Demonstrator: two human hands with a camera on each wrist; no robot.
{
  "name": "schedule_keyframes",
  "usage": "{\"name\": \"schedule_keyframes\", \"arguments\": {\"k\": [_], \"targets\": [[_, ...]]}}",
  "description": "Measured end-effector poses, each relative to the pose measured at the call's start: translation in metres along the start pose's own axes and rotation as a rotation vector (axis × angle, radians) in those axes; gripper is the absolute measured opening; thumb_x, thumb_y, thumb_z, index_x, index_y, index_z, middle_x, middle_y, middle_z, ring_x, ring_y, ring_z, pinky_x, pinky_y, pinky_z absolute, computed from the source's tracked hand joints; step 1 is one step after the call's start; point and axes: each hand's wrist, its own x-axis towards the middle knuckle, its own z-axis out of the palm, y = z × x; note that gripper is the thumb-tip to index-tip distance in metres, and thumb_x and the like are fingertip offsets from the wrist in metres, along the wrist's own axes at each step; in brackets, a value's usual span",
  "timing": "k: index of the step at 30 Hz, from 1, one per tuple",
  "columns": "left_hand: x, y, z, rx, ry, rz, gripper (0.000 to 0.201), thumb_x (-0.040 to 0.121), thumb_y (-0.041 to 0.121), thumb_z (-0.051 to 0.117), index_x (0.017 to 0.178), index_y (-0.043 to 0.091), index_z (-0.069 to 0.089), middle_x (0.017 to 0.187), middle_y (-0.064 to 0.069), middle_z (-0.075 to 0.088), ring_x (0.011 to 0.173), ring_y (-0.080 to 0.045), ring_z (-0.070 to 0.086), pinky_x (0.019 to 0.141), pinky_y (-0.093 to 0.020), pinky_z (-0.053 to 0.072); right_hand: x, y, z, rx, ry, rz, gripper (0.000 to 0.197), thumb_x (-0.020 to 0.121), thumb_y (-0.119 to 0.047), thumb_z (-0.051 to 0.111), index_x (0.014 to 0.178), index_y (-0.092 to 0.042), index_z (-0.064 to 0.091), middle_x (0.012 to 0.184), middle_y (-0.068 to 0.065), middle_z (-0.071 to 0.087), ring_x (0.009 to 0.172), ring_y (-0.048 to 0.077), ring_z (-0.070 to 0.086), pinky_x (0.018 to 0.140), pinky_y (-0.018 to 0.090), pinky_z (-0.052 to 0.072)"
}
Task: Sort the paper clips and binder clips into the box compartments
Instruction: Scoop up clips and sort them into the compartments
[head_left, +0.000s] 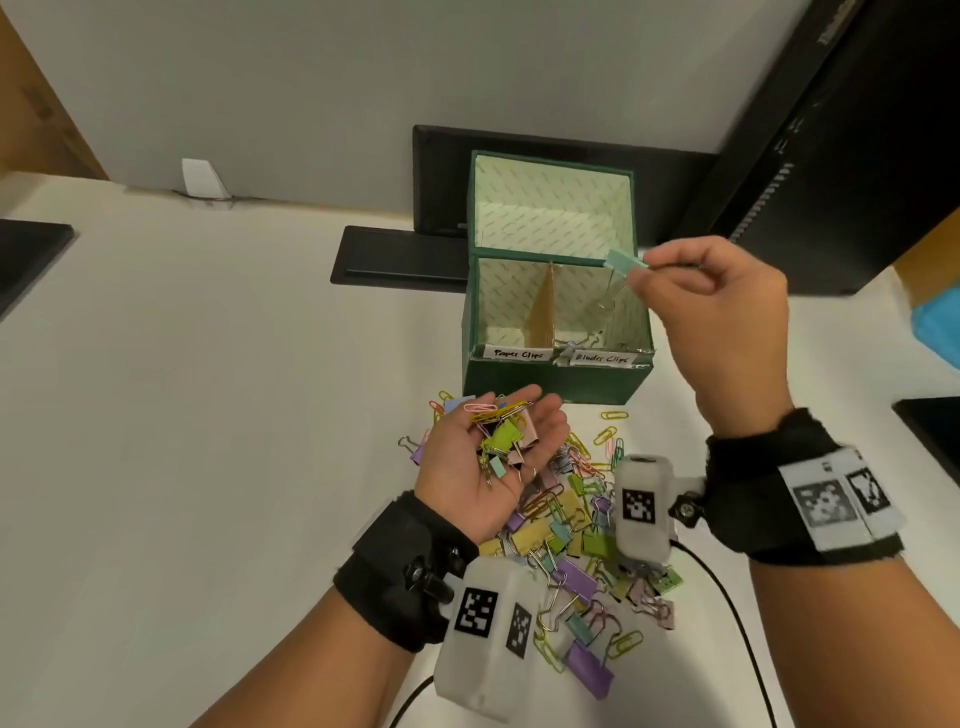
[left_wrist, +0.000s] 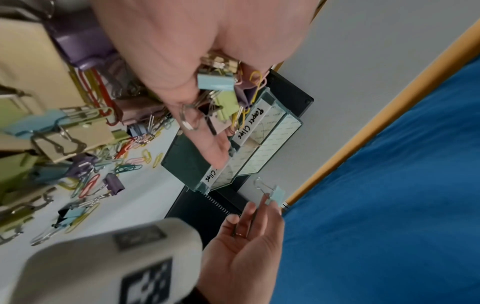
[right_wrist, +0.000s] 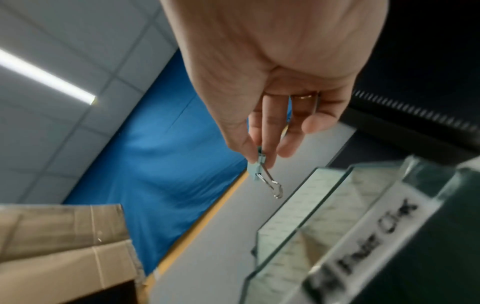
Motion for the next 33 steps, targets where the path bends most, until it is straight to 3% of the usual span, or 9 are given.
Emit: {"name": "schedule_keyframes", "arguments": {"k": [3, 7, 11, 14, 17, 22, 26, 29, 33], "targets": [[-0.001, 0.0, 0.001, -0.008, -0.007, -0.017, 0.044, 0.098, 0.023, 0.043, 0.099, -0.012, 0.069, 0.103, -0.029, 0.068, 0.083, -0.038, 0.071, 0.07, -0.047, 0.06, 0.009, 0.014, -0.001, -0.159, -0.002, -0.051, 0.009, 0.084, -0.016, 0.075, 0.089, -0.021, 0.069, 0.083, -0.005, 0.073, 0.079, 0.008, 0.07, 0.072, 0.035, 0.061], [-0.001, 0.0, 0.002, -0.013, -0.018, -0.016, 0.047, 0.099, 0.023, 0.042, 0.093, -0.013, 0.071, 0.101, -0.029, 0.069, 0.083, -0.038, 0.072, 0.072, -0.048, 0.059, 0.006, 0.024, -0.001, -0.572, -0.195, -0.011, 0.011, 0.085, -0.027, 0.073, 0.096, -0.027, 0.073, 0.098, -0.013, 0.064, 0.086, 0.007, 0.055, 0.062, 0.012, 0.039], [0.0, 0.0, 0.001, -0.006, -0.014, -0.01, 0.048, 0.099, 0.023, 0.041, 0.094, -0.013, 0.071, 0.103, -0.03, 0.068, 0.084, -0.04, 0.071, 0.073, -0.049, 0.058, -0.01, 0.011, 0.002, -0.513, -0.288, -0.117, 0.001, 0.087, -0.029, 0.071, 0.087, -0.03, 0.072, 0.086, -0.022, 0.065, 0.082, 0.002, 0.056, 0.067, 0.015, 0.038], [0.0, -0.001, 0.002, 0.009, -0.011, 0.016, 0.046, 0.099, 0.023, 0.04, 0.1, -0.013, 0.068, 0.103, -0.03, 0.068, 0.085, -0.04, 0.071, 0.075, -0.05, 0.057, -0.021, 0.002, 0.003, -0.526, -0.545, -0.135, 0.008, 0.08, -0.037, 0.076, 0.084, -0.031, 0.076, 0.084, -0.021, 0.061, 0.083, -0.003, 0.055, 0.068, 0.013, 0.04], [0.0, -0.001, 0.002, 0.034, -0.02, 0.042, 0.044, 0.099, 0.023, 0.038, 0.112, -0.011, 0.062, 0.109, -0.029, 0.067, 0.093, -0.038, 0.07, 0.08, -0.048, 0.056, -0.029, 0.003, 0.005, -0.621, -0.727, -0.1, 0.023, 0.072, -0.048, 0.079, 0.094, -0.04, 0.076, 0.095, -0.015, 0.055, 0.094, 0.006, 0.052, 0.073, 0.022, 0.041], [0.002, 0.0, -0.001, 0.055, -0.04, 0.01, 0.049, 0.099, 0.025, 0.035, 0.129, -0.01, 0.053, 0.126, -0.03, 0.059, 0.116, -0.038, 0.06, 0.091, -0.043, 0.052, -0.035, 0.008, 0.013, -0.639, -0.804, -0.052, 0.042, 0.07, -0.049, 0.08, 0.11, -0.053, 0.068, 0.095, -0.013, 0.045, 0.099, 0.008, 0.039, 0.069, 0.017, 0.03], [0.004, -0.001, -0.003, 0.068, -0.043, 0.008, 0.048, 0.097, 0.024, 0.04, 0.132, -0.007, 0.05, 0.129, -0.03, 0.057, 0.12, -0.039, 0.057, 0.094, -0.044, 0.05, -0.038, 0.008, 0.018, -0.631, -0.828, -0.05, 0.044, 0.071, -0.045, 0.081, 0.112, -0.051, 0.068, 0.097, -0.008, 0.046, 0.098, 0.008, 0.04, 0.071, 0.017, 0.034], [0.003, -0.002, -0.003, 0.07, -0.074, 0.003, 0.05, 0.097, 0.025, 0.039, 0.134, -0.008, 0.048, 0.131, -0.029, 0.055, 0.12, -0.038, 0.057, 0.093, -0.044, 0.052, -0.037, 0.006, 0.017, -0.622, -0.817, -0.082, 0.038, 0.069, -0.043, 0.083, 0.104, -0.05, 0.07, 0.097, -0.009, 0.05, 0.096, 0.006, 0.045, 0.072, 0.019, 0.038], [0.002, -0.001, -0.001, 0.048, -0.118, -0.013, 0.051, 0.099, 0.028, 0.034, 0.13, -0.008, 0.053, 0.128, -0.03, 0.057, 0.112, -0.035, 0.063, 0.086, -0.044, 0.057, -0.034, -0.002, 0.01, -0.586, -0.815, -0.089, 0.026, 0.063, -0.052, 0.084, 0.073, -0.062, 0.062, 0.09, -0.016, 0.06, 0.087, -0.001, 0.055, 0.073, 0.026, 0.049]]}}
